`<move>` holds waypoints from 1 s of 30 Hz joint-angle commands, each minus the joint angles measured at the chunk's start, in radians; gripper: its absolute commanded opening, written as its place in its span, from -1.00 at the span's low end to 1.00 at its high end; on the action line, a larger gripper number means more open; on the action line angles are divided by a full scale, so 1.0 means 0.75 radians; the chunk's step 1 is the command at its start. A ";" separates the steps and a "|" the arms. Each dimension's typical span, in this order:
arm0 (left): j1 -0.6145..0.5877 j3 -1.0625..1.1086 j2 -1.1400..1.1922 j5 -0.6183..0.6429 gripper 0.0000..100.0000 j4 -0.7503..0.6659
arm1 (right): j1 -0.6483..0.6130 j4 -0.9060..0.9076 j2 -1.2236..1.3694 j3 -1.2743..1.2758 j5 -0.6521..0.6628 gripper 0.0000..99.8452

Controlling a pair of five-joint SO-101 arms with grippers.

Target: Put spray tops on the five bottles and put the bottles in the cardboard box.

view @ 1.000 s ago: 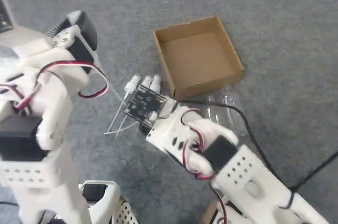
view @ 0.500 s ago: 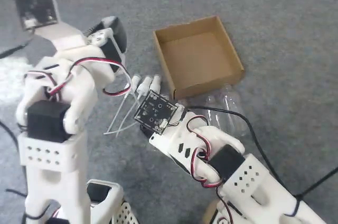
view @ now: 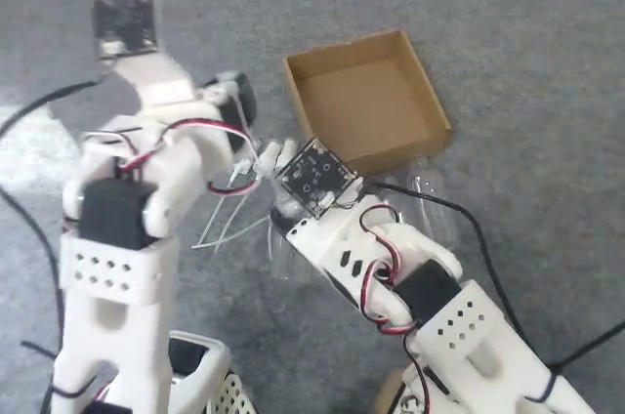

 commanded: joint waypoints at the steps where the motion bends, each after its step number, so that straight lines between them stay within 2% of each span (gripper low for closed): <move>1: 0.104 0.109 -0.033 -0.039 -0.98 0.000 | 0.048 -0.048 -0.048 -0.014 -0.027 -0.99; 7: 0.209 0.157 -0.033 -0.039 -0.98 -0.033 | 0.054 -0.071 -0.048 0.012 -0.029 -0.99; 11: 0.211 0.185 -0.033 -0.039 -0.98 -0.035 | 0.054 -0.185 -0.048 0.078 -0.070 -0.99; 19: 0.213 0.216 -0.033 -0.041 -0.98 -0.037 | 0.159 -0.269 -0.048 0.082 -0.223 -0.99; 23: 0.231 0.232 -0.031 -0.043 -0.98 -0.039 | 0.144 -0.279 -0.048 0.084 -0.235 -0.99; 30: 0.229 0.431 -0.033 -0.043 -0.98 -0.182 | 0.152 -0.281 -0.060 0.084 -0.225 -0.99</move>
